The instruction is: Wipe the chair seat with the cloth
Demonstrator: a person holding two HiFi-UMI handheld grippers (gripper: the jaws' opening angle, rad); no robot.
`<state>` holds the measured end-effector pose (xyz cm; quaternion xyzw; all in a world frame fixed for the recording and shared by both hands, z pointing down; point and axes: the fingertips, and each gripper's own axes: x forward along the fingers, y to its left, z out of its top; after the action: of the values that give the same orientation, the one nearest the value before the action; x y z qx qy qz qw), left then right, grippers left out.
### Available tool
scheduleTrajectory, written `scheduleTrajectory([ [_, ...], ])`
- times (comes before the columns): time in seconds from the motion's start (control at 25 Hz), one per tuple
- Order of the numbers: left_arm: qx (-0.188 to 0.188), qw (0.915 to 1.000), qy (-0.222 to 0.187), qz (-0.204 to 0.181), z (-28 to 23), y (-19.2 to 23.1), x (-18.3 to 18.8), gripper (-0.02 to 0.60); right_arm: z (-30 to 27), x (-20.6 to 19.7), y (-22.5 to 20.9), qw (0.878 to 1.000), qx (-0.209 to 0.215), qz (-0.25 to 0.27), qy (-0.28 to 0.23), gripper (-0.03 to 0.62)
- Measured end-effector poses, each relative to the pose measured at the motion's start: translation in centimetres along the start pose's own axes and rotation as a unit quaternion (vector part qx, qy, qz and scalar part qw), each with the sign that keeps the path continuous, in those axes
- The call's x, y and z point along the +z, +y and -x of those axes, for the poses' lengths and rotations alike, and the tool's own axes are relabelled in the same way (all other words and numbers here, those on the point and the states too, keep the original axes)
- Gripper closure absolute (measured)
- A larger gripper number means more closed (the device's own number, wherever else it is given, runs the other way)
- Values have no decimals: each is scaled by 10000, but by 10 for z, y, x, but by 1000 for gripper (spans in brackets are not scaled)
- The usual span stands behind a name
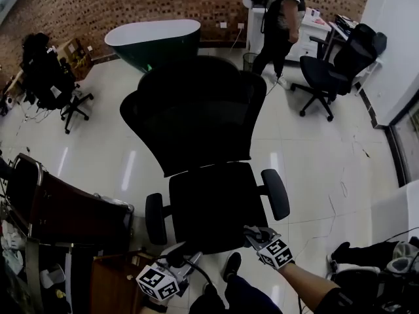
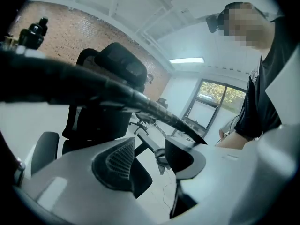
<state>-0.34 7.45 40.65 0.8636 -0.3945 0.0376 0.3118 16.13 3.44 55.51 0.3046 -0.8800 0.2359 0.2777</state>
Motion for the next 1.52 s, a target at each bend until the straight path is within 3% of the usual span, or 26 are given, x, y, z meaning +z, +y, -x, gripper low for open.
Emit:
scheduleTrajectory([
  [0.2, -171, 9990, -219, -363, 61, -53, 4, 359, 87, 67, 66, 9911, 46, -360, -1282, 542],
  [0.36, -344, 9965, -380, -664, 123, -108, -10, 359, 168, 89, 142, 9773, 40, -283, -2098, 542],
  [0.6, -508, 9921, -640, -948, 223, -200, -42, 359, 288, 68, 256, 9609, -53, -279, -2756, 542],
  [0.76, -405, 9919, -668, -1002, 267, -232, -73, 359, 346, 41, 305, 9564, -7, -111, -2917, 542],
  [1.0, -121, 9895, -1049, -990, 292, -261, -63, 359, 407, 24, 335, 9430, 100, 26, -3326, 545],
  [1.16, -65, 9874, -1173, -1063, 291, -285, -51, 359, 424, 24, 345, 9469, 197, 298, -3195, 545],
  [1.52, -37, 9852, -1322, -1091, 293, -311, -71, 359, 443, 16, 357, 9377, 464, 462, -3413, 545],
])
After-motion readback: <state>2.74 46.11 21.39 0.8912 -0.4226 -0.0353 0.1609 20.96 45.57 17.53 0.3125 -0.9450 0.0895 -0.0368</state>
